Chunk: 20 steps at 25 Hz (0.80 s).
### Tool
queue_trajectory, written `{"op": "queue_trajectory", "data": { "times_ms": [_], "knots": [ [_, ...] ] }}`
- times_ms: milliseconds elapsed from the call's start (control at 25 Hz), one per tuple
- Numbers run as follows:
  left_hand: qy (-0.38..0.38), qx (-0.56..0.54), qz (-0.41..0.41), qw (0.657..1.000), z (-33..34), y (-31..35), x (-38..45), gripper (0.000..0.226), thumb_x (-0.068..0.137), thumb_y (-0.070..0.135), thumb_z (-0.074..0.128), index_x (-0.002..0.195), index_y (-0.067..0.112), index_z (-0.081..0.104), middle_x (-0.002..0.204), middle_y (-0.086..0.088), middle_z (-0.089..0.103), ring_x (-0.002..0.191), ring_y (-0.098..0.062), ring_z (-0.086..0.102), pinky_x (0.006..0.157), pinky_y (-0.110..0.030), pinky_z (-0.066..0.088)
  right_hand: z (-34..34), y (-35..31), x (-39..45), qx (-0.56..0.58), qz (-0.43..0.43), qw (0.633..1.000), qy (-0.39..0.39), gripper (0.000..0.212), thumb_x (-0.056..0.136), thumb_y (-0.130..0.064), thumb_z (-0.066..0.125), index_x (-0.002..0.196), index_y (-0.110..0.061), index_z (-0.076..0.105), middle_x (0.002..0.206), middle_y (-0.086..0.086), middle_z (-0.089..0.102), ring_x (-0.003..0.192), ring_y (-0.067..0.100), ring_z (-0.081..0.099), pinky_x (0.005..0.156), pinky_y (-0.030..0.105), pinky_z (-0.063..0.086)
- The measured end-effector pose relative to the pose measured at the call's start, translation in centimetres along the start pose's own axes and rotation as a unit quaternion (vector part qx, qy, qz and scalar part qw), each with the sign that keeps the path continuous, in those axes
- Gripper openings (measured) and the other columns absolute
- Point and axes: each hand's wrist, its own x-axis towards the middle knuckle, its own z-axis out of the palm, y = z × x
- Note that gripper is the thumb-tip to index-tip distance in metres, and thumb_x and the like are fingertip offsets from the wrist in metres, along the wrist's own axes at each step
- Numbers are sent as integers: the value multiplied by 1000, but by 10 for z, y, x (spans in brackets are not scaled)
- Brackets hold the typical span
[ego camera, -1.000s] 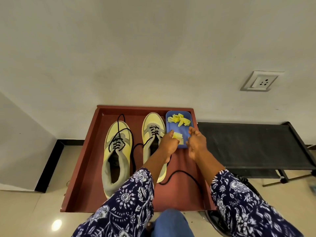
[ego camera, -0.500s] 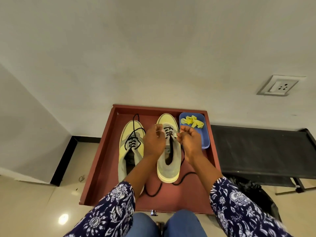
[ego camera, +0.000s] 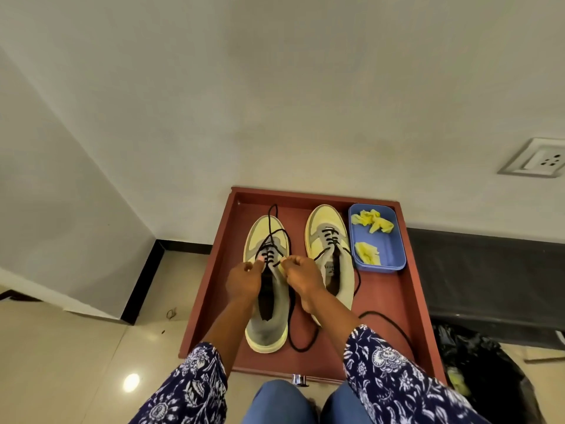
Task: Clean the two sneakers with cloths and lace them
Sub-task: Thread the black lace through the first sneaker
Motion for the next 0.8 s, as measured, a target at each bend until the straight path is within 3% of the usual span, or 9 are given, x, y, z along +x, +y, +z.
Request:
{"op": "queue_trajectory", "data": {
  "times_ms": [120,240,400,480,600,640,680,760,800],
  "knots": [
    [-4,-29,0,1000,-2,5,-3,23,90,23,55,102,8,67,99,-12,67,94,-27,61,87,-39,52,9,-6,-3,51,24,998,-3,18,90,-24,56,85,-9,65,77,5,62,70,16,53,64,27,43],
    [-34,-93,-9,995,-3,13,-6,16,92,15,50,85,7,62,85,-11,63,84,-25,58,80,-36,50,10,-10,-8,105,59,993,-17,13,87,-17,59,75,-14,61,77,6,63,74,18,57,64,27,45],
    [-67,-203,-34,976,-6,23,-8,14,90,14,46,86,7,56,87,-15,57,84,-27,56,86,-47,49,3,-18,-17,143,48,987,-57,10,86,-17,56,76,-18,57,77,2,60,70,12,52,61,20,43],
    [-61,-227,-25,972,-12,34,-14,11,91,12,44,88,7,54,84,-10,55,79,-21,55,77,-37,49,-2,-26,-20,148,40,986,-68,15,88,-19,53,74,-19,58,72,-6,58,63,7,47,59,19,39],
    [-74,-216,25,973,-20,51,-22,18,96,12,38,96,6,54,81,-1,54,71,-8,51,55,-12,48,-5,-35,-18,151,26,985,-79,27,92,-27,48,68,-20,56,74,-5,56,66,8,44,70,26,34],
    [-78,-207,42,974,-22,56,-24,21,97,13,35,98,6,55,85,0,56,75,-8,53,57,-11,49,-5,-37,-18,158,23,984,-81,29,94,-28,46,68,-19,55,74,-4,56,68,8,46,72,27,34],
    [-83,-206,50,974,-24,58,-22,24,98,15,34,99,6,56,91,-2,58,82,-11,56,68,-15,52,-6,-37,-18,164,22,983,-82,31,96,-27,43,68,-18,55,75,-2,57,69,9,48,74,28,34],
    [-88,-205,64,973,-26,61,-19,28,99,19,33,92,10,59,103,-8,58,96,-19,56,90,-34,50,-8,-36,-21,180,19,979,-89,32,97,-24,40,70,-17,54,76,1,58,70,10,51,72,27,36],
    [-90,-210,66,971,-28,63,-20,29,99,20,34,88,13,59,105,-10,58,99,-22,55,93,-40,48,-9,-35,-23,185,17,978,-98,31,98,-22,39,71,-17,54,76,1,58,70,10,52,71,26,37]
  ]
}}
